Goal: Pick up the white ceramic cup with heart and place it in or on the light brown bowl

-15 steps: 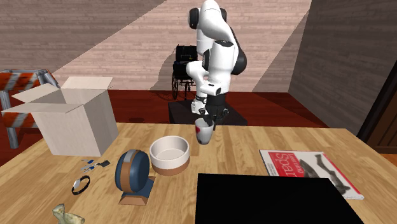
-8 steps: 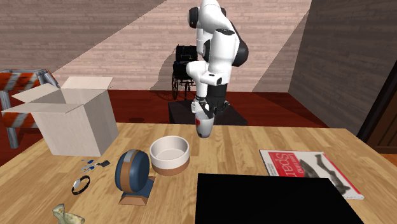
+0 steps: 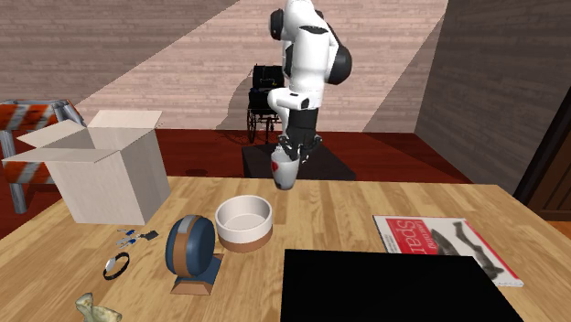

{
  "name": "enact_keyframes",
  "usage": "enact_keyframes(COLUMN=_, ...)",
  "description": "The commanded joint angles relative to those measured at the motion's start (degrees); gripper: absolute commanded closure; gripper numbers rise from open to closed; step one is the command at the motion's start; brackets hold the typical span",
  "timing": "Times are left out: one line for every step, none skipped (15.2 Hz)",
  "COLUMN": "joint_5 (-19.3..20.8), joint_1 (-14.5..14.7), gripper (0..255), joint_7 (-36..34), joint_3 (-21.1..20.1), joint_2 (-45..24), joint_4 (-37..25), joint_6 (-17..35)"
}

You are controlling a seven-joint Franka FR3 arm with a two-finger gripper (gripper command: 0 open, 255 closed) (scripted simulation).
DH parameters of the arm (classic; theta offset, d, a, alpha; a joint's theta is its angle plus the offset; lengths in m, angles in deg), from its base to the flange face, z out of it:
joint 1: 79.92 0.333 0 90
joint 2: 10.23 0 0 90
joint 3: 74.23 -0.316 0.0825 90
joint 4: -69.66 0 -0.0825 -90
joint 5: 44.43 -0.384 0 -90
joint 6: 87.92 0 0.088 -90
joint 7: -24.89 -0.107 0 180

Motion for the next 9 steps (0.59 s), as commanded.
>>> enact_keyframes(joint_5=-0.4, joint_1=-1.4, gripper=255, joint_7=2.8, joint_3=1.2, joint_2=-0.8, joint_4=-1.4, joint_6=-0.3)
enact_keyframes(joint_5=-0.6, joint_1=-2.1, gripper=255, joint_7=4.2, joint_3=1.8, joint_2=-1.2, joint_4=-2.2, joint_6=-0.6)
enact_keyframes(joint_5=-0.9, joint_1=-2.8, gripper=255, joint_7=5.7, joint_3=2.3, joint_2=-1.7, joint_4=-3.0, joint_6=-0.9)
enact_keyframes(joint_5=-1.1, joint_1=-3.5, gripper=255, joint_7=7.1, joint_3=2.9, joint_2=-2.3, joint_4=-4.0, joint_6=-1.1)
enact_keyframes(joint_5=-1.4, joint_1=-4.2, gripper=255, joint_7=8.5, joint_3=3.5, joint_2=-2.9, joint_4=-5.0, joint_6=-1.5)
enact_keyframes(joint_5=-1.7, joint_1=-5.0, gripper=255, joint_7=9.9, joint_3=4.0, joint_2=-3.5, joint_4=-6.1, joint_6=-1.8)
enact_keyframes(joint_5=-2.1, joint_1=-5.7, gripper=255, joint_7=11.3, joint_3=4.5, joint_2=-4.2, joint_4=-7.2, joint_6=-2.1)
enact_keyframes(joint_5=-2.8, joint_1=-7.1, gripper=255, joint_7=13.9, joint_3=5.5, joint_2=-5.7, joint_4=-9.6, joint_6=-2.9)
enact_keyframes(joint_5=-2.8, joint_1=-7.2, gripper=255, joint_7=13.9, joint_3=5.4, joint_2=-5.9, joint_4=-9.0, joint_6=-2.2)
